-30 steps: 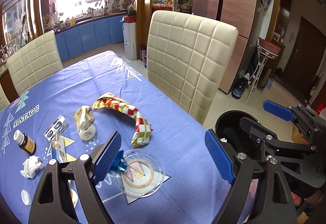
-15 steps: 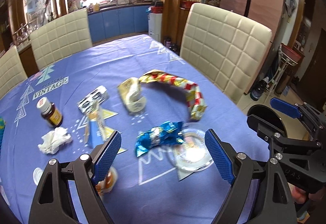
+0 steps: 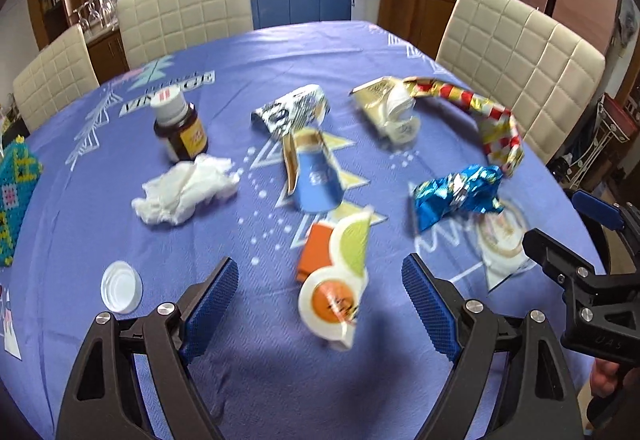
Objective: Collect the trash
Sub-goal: 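Grasp the orange-and-white wrapper with the left tool while the right tool grasps the clear lid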
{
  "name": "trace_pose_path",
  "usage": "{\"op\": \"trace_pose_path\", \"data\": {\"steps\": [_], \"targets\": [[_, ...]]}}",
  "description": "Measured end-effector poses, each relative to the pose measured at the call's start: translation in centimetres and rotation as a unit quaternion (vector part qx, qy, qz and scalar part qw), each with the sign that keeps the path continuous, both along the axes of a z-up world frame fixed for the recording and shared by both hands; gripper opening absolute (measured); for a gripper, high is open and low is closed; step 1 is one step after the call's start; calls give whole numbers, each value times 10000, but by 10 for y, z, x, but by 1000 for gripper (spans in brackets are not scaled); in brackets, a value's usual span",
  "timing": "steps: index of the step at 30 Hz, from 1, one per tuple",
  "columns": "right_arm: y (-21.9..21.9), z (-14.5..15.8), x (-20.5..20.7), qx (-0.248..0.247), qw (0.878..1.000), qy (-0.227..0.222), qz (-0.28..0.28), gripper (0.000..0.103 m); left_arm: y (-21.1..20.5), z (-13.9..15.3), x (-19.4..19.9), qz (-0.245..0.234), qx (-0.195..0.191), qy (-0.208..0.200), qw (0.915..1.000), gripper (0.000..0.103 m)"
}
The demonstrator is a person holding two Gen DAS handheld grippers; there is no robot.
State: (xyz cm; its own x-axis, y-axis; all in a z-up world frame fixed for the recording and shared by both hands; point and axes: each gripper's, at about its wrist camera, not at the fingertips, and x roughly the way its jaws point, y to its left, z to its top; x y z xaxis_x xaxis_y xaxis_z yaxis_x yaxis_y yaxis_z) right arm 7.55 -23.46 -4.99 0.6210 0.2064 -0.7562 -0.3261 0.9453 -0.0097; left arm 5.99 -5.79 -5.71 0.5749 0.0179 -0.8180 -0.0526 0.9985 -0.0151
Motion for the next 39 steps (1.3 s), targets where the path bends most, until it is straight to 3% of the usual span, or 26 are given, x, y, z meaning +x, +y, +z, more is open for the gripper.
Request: {"op": "trace_pose_path", "data": {"steps": [17,22,28,39], "targets": [[10,-35,13,-51,9986,446,-278,95,6,-28,13,-267,41,255,9993,81],[15,-39,17,-88,9985,448,-294,94,5,-27,13,-336,102,192,9992,67],[17,-41,21,-168,9985,454,-244,88,7,-24,20,-338,39,167,9993,41],[15,-30,16,-210,9992,314,-148,87,5,-18,23,-313,-100,207,9992,31]]}}
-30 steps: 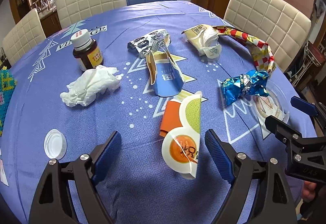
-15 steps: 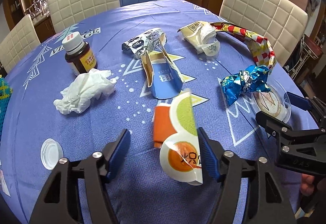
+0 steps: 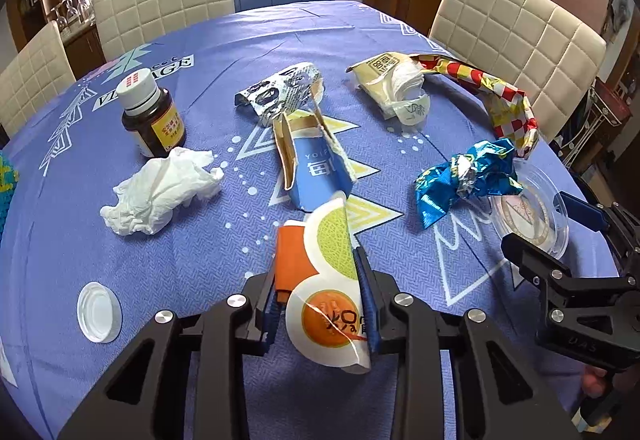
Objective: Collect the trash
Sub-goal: 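Grasp the orange-and-white wrapper with the left tool while the right tool grasps the clear lid, then carry both items to the bin and open the right tool to drop the clear lid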
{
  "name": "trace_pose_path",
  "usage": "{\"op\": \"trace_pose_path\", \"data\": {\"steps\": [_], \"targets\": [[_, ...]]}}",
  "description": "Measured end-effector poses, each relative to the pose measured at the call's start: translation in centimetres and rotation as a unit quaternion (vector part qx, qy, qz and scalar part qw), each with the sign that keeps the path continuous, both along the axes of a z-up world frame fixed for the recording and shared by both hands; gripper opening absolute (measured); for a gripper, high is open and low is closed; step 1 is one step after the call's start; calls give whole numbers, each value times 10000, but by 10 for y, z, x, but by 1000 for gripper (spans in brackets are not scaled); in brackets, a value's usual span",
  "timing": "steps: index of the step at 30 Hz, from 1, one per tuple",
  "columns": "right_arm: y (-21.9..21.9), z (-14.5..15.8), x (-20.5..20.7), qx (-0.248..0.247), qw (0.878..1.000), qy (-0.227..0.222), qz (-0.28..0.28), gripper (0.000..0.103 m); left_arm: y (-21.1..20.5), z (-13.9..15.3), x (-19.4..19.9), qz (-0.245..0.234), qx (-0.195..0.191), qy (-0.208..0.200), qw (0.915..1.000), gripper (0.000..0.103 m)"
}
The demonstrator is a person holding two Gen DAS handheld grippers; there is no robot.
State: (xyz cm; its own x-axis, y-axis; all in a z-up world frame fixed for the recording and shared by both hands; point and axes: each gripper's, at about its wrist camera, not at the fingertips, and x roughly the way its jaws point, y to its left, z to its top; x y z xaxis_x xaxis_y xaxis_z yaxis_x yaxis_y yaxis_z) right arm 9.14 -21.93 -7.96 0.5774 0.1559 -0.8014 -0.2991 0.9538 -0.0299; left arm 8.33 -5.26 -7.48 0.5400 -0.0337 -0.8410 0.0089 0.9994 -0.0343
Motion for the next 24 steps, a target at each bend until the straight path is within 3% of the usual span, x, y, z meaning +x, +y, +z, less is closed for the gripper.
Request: {"op": "trace_pose_path", "data": {"steps": [12,24], "targets": [[-33,24,-12,-12,9996,-216,-157,87,-36,26,0,-258,-10,-276,9993,30],[-95,50,-21,-51,9968,-507,-612,87,-109,51,9,-938,25,-571,9939,30]]}}
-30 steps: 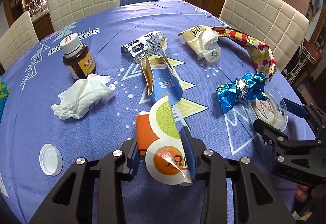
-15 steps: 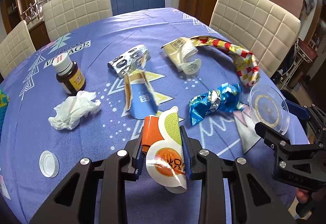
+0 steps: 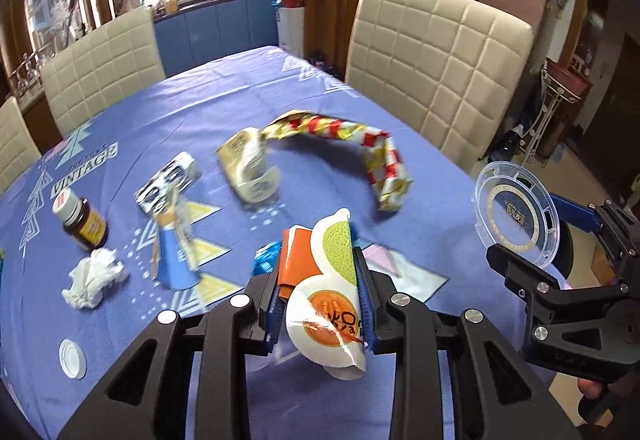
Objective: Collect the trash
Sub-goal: 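Carry both items to the bin and open the right tool to drop the clear lid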
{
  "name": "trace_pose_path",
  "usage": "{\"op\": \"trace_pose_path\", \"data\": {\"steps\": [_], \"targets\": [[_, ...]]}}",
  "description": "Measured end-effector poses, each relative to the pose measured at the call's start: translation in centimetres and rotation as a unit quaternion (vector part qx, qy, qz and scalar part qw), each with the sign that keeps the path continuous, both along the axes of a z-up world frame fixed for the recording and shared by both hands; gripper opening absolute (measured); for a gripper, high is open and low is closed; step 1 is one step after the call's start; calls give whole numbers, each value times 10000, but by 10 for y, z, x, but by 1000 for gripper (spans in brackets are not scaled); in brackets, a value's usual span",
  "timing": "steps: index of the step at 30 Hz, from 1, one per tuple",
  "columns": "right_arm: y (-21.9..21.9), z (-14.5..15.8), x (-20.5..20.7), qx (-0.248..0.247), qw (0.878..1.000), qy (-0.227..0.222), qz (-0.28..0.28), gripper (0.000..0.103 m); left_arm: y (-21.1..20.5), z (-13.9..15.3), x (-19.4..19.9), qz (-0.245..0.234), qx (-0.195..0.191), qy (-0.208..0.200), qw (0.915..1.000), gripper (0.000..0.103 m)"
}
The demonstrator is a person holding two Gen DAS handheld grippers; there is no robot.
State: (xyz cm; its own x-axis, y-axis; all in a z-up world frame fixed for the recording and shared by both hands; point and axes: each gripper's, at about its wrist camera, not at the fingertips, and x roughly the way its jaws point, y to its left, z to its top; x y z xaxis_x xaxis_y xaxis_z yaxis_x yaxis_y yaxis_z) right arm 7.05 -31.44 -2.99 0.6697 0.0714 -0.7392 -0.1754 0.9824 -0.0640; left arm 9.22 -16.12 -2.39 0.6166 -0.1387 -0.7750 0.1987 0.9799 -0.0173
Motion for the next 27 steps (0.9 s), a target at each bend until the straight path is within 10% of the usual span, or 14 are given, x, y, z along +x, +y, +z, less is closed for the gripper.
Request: {"op": "trace_pose_path", "data": {"steps": [27], "targets": [[-149,19,-8,-29,9937,-229,-1100,87,-148,16,23,-1031,34,-253,9943,30]]}}
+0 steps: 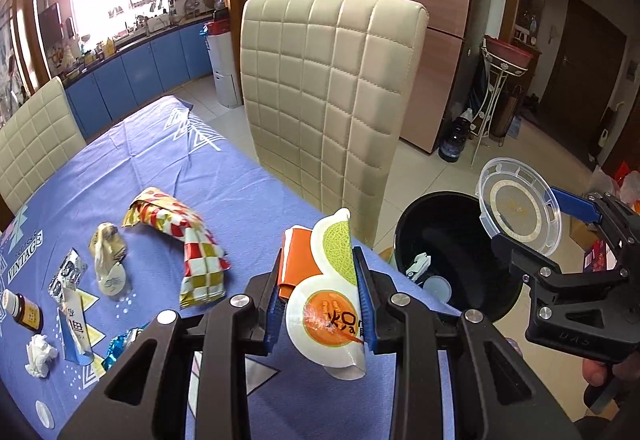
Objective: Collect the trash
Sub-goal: 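Carry both items to the bin and open the right tool to drop the clear lid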
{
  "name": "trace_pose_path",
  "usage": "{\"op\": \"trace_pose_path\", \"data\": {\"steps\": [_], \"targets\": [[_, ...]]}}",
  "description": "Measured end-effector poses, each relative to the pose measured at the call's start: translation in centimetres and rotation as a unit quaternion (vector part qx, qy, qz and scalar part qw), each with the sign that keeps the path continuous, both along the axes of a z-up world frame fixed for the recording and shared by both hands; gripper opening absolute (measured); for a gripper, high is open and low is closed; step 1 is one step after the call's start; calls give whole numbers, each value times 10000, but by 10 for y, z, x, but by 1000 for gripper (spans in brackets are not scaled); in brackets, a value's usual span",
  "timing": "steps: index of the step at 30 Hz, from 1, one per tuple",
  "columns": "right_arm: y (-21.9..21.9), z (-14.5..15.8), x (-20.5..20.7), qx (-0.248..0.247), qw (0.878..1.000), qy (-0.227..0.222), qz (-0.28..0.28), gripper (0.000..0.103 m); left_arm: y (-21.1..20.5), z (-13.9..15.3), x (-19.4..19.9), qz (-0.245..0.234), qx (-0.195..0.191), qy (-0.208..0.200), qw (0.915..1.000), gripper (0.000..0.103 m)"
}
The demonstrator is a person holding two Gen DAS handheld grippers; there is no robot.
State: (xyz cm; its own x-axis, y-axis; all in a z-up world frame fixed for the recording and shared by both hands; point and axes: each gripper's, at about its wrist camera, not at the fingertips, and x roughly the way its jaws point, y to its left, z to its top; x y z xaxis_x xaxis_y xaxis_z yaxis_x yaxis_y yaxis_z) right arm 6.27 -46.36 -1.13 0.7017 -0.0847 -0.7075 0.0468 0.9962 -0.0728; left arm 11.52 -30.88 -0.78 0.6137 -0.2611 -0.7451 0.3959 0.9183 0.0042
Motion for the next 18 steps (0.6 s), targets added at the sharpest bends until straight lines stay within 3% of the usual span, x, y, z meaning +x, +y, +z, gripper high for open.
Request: {"op": "trace_pose_path", "data": {"steps": [18], "targets": [[-57,-3,-15,241,9979,-61,-599,89,-55,-4,2,-510,12,16,9987,30]]}}
